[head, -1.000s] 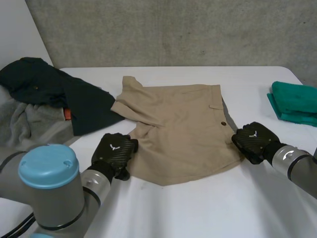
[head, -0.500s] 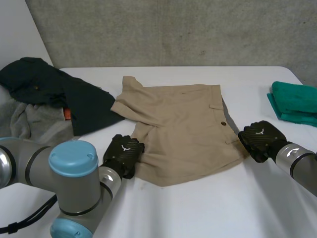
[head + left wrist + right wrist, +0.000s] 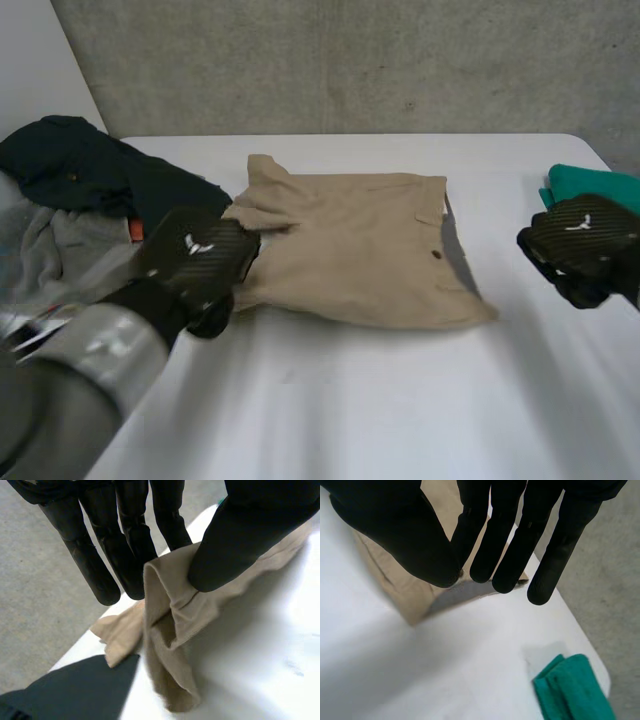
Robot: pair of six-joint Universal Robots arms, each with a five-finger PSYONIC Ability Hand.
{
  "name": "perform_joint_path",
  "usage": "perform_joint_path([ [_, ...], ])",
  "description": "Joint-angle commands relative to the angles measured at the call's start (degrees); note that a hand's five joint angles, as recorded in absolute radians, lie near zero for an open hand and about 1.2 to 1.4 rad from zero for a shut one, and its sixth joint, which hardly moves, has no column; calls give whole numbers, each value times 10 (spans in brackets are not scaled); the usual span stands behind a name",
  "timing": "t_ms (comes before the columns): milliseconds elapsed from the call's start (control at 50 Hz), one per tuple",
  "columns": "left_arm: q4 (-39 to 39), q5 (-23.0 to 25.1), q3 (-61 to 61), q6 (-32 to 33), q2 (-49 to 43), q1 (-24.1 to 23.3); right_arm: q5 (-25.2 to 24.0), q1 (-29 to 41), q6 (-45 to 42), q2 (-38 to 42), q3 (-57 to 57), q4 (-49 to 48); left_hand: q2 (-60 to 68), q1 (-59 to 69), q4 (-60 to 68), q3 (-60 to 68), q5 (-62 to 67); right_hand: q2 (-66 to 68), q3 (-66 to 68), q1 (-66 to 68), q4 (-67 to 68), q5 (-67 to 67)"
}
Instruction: Fold the laundry.
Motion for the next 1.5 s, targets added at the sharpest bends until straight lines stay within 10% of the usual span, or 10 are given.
perform_joint_path([
  [20,-159,4,-42,-10,106,-40,-6,-22,-91,-90,43,131,116,159,114,121,125,126,120,155,114,124],
  [60,-133,4,-51,-17,109,-42,-15,-24,-99,-93,67,128,116,159,114,121,125,-335,-340,-305,-346,-337],
  [120,-76,4,-55,-23,97,-41,-37,-20,-35,-90,104,48,116,159,114,121,125,-574,-580,-545,-586,-576],
  [320,17,-22,16,-23,-28,-37,-40,47,340,44,190,-233,116,159,114,121,125,-574,-580,-545,-586,-576],
  [640,22,-35,114,-43,-63,-1,31,135,276,189,160,-326,116,159,114,121,125,-352,-357,-322,-363,-353],
  [760,20,-36,111,-43,-61,5,72,141,258,228,139,-344,116,159,114,121,125,125,120,155,114,124],
  [940,14,-36,74,-42,-35,2,90,135,170,130,143,-340,116,159,114,121,125,126,120,155,114,124],
  [1240,-138,15,-67,-39,88,-13,65,16,-103,-131,90,126,116,159,114,121,125,126,120,155,114,124],
  [1380,-93,40,-92,-39,64,-17,-9,12,-130,-128,100,132,116,159,114,121,125,126,120,155,114,124],
  [1500,30,32,-30,-35,-25,-11,1,23,-56,25,51,7,116,159,114,121,125,126,120,155,114,124],
])
